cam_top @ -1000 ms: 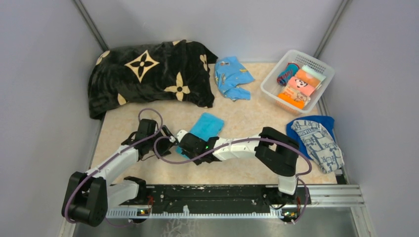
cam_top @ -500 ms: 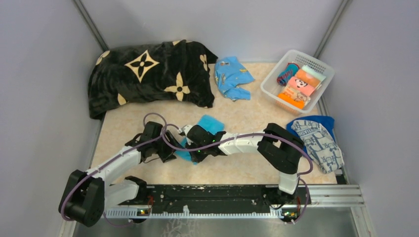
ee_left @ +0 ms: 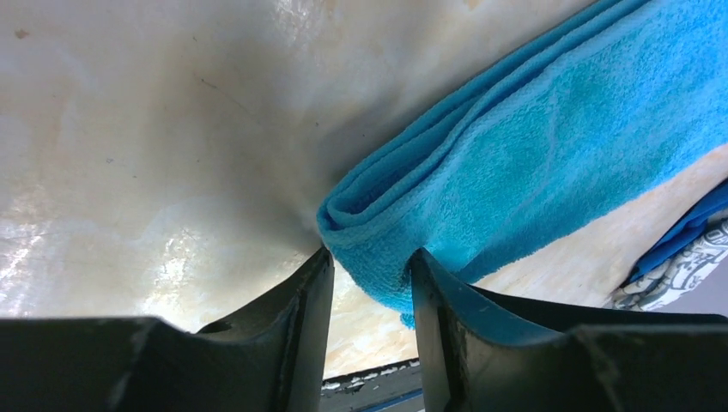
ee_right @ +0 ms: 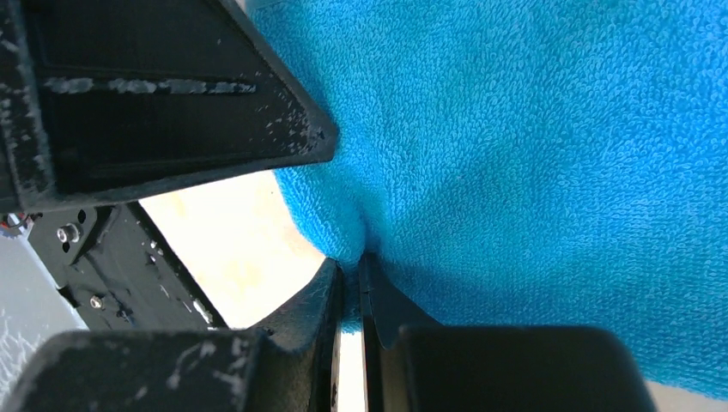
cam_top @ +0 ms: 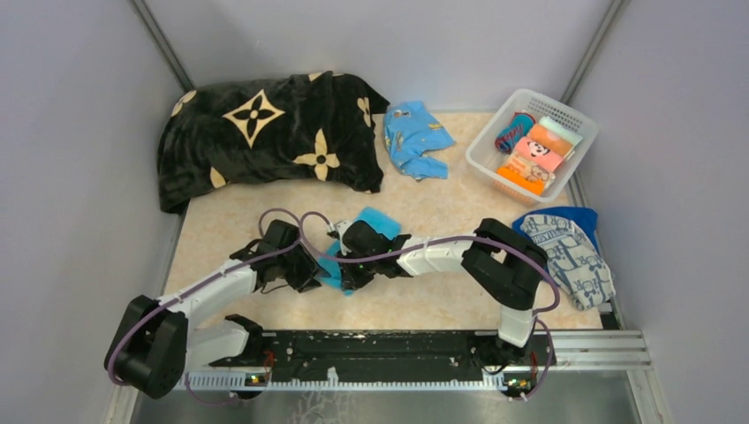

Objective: Roll the towels
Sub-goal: Roll the towel at the center of the board.

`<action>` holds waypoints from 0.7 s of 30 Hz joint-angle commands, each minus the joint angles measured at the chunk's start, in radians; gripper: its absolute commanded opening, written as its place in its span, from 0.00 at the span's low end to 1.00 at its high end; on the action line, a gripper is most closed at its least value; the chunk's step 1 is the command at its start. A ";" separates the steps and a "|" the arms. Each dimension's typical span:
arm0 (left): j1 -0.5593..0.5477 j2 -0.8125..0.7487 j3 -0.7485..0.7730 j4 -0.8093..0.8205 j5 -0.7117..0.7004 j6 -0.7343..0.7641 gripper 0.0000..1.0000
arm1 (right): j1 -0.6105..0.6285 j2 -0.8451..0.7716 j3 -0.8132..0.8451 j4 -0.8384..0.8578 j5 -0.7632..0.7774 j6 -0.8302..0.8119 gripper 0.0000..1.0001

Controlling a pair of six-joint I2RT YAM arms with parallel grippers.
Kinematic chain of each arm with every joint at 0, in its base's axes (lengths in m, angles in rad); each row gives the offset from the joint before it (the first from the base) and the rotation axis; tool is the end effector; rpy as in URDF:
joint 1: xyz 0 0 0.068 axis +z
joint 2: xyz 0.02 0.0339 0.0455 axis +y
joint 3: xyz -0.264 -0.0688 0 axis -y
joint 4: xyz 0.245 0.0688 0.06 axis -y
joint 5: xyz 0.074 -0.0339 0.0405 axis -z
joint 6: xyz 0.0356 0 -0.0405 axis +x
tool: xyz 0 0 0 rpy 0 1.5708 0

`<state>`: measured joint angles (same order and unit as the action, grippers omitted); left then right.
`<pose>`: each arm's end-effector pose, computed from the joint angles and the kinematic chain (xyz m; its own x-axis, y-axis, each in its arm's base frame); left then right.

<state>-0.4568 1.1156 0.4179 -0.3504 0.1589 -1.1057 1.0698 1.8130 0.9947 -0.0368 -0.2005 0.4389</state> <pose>0.1633 -0.0865 0.1446 -0.8014 -0.5895 -0.1014 -0.4679 0.7234 -0.5077 0.1696 0.3244 0.1498 -0.7200 -0.4479 -0.5301 -0.6809 0.6036 0.4149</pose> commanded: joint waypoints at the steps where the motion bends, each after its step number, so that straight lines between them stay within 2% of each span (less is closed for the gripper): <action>1: -0.007 0.046 0.037 -0.078 -0.127 0.005 0.43 | -0.001 -0.048 -0.014 0.035 -0.047 0.006 0.09; 5: -0.006 0.087 0.080 -0.124 -0.218 0.032 0.39 | 0.000 -0.063 -0.028 0.034 -0.060 -0.009 0.09; 11: -0.005 0.122 0.103 -0.130 -0.234 0.053 0.37 | -0.002 -0.070 -0.041 0.039 -0.069 -0.007 0.09; 14: -0.005 0.126 0.098 -0.123 -0.224 0.060 0.30 | -0.002 -0.069 -0.039 0.046 -0.076 0.000 0.09; 19: -0.005 0.121 0.105 -0.140 -0.245 0.077 0.10 | -0.026 -0.069 -0.054 0.070 -0.119 0.022 0.09; 21: -0.004 0.118 0.114 -0.150 -0.260 0.089 0.08 | -0.036 -0.073 -0.064 0.082 -0.137 0.028 0.09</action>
<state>-0.4629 1.2232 0.5236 -0.4309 0.0013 -1.0519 1.0569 1.7939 0.9592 0.0113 -0.2752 0.4473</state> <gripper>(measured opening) 0.108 0.094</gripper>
